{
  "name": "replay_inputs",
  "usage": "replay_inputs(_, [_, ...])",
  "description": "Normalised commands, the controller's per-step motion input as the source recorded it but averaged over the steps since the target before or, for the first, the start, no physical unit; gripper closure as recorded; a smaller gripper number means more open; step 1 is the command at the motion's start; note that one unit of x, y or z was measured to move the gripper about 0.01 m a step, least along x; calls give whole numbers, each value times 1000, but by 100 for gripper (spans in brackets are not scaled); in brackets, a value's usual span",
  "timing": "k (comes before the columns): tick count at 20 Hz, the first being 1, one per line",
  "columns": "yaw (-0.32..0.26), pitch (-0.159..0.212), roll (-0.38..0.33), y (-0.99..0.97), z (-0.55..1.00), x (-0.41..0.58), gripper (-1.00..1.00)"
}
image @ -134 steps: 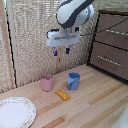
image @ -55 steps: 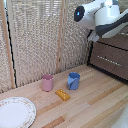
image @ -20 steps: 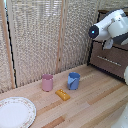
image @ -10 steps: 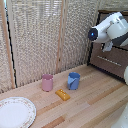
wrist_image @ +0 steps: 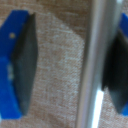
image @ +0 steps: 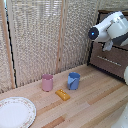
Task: Propose to navigate your clamp on the clench of the first drawer. Use gentle force to register to the cabinet. Send posterior your swing mandate till over it lurks, a cup of pink essence. Fortify your grip after aiming concentric with the pink cup’s periphery. Manoeuvre the pink towards the cabinet's top. Drop your compression till the cup is resting inside.
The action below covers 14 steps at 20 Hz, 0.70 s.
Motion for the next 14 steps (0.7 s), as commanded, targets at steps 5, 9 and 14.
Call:
replay_inputs(5, [-48, -46, 105, 494, 49, -3, 100])
replay_inputs(9, [-98, 1, 169, 716, 90, 31, 100])
replay_inputs(14, [-118, -1, 136, 733, 25, 2, 100])
